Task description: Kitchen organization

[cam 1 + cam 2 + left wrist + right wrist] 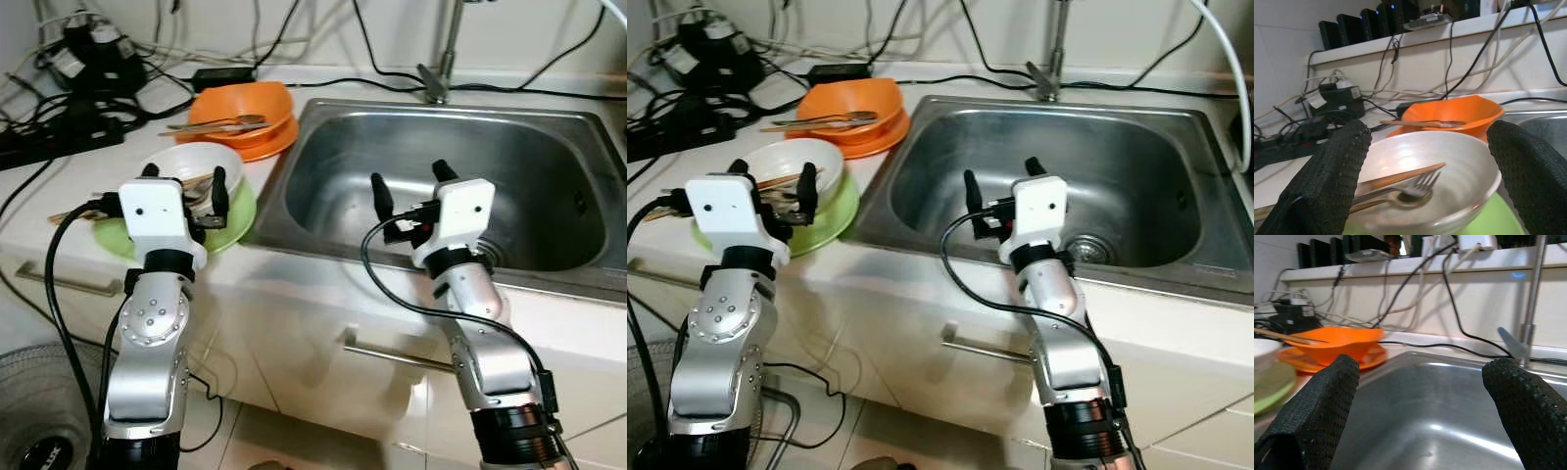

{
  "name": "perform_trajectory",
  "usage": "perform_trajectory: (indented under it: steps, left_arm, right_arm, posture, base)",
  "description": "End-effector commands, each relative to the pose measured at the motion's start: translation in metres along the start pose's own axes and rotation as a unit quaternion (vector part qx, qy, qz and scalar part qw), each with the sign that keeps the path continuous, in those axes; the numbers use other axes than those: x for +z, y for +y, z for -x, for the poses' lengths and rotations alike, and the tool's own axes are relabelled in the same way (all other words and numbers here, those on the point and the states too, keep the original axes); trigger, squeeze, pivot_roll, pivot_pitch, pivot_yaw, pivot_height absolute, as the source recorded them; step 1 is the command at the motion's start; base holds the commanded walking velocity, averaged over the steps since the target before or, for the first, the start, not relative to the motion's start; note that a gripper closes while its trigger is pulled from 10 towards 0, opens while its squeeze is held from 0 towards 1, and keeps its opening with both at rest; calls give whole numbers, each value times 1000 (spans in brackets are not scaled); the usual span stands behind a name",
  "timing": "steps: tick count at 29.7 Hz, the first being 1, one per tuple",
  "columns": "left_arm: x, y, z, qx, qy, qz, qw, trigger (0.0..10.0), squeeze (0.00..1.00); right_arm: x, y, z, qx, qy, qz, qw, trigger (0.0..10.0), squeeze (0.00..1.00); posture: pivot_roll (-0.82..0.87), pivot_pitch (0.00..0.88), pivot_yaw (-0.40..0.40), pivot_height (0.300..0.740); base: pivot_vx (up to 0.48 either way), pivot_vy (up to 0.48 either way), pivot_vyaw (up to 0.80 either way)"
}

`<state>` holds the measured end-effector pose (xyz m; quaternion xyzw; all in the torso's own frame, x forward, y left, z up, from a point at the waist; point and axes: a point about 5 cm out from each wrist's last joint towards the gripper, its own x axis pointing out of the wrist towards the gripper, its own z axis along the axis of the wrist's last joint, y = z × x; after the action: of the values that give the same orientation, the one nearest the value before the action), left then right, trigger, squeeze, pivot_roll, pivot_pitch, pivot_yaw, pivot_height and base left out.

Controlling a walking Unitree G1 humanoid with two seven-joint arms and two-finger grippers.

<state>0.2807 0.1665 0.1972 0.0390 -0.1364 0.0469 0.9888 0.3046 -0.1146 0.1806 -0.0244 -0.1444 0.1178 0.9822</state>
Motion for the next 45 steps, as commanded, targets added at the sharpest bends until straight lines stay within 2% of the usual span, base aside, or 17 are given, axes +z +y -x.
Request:
perform_trajectory:
  steps: [1, 18, 21, 23, 24, 28, 32, 39, 45]
  left_arm:
    - [-1, 2, 0, 7, 5, -4, 1000, 10000, 0]
    - [-7, 8, 4, 32, 14, -17, 999, 10000, 0]
    - [-11, 12, 6, 44, 22, -17, 999, 10000, 0]
    - [-11, 13, 6, 47, 22, -18, 998, 10000, 0]
    - [-10, 15, 6, 50, 21, -22, 998, 10000, 0]
    - [0, 17, 7, 54, -18, -70, 996, 10000, 0]
    - [8, 23, 6, 86, -37, -73, 993, 10000, 0]
    - [18, 24, 5, 91, -61, -86, 990, 10000, 0]
    - [5, 28, 9, 108, -29, -73, 991, 10000, 0]
  right_arm:
    - [3, 0, -1, 2, -3, 3, 1000, 10000, 0]
    - [-4, 3, -3, 11, 8, -11, 1000, 10000, 0]
    - [-3, 1, -6, 6, 7, 2, 1000, 10000, 0]
    - [-3, 1, -7, 7, 6, 0, 1000, 10000, 0]
    - [-4, 2, -8, 15, 12, -15, 1000, 10000, 0]
    - [-2, 4, -9, 19, 11, -17, 1000, 10000, 0]
    - [-2, 4, -11, 18, 14, -9, 1000, 10000, 0]
    - [-4, 2, -11, 16, 19, 2, 1000, 10000, 0]
    - [1, 14, -13, 40, 8, -16, 999, 10000, 0]
  posture:
    - [-36, 65, 104, 740]
    - [-13, 52, 89, 740]
    - [-9, 49, 84, 740]
    - [-9, 48, 83, 740]
    - [-8, 48, 84, 740]
    - [-10, 47, 84, 740]
    - [-17, 44, 86, 740]
    - [-18, 43, 83, 740]
    - [-18, 41, 84, 740]
  base:
    - [0, 0, 0]
    - [0, 0, 0]
    - [0, 0, 0]
    - [0, 0, 0]
    - [0, 0, 0]
    - [0, 0, 0]
    - [0, 0, 0]
    - [0, 0, 0]
    - [0, 0, 0]
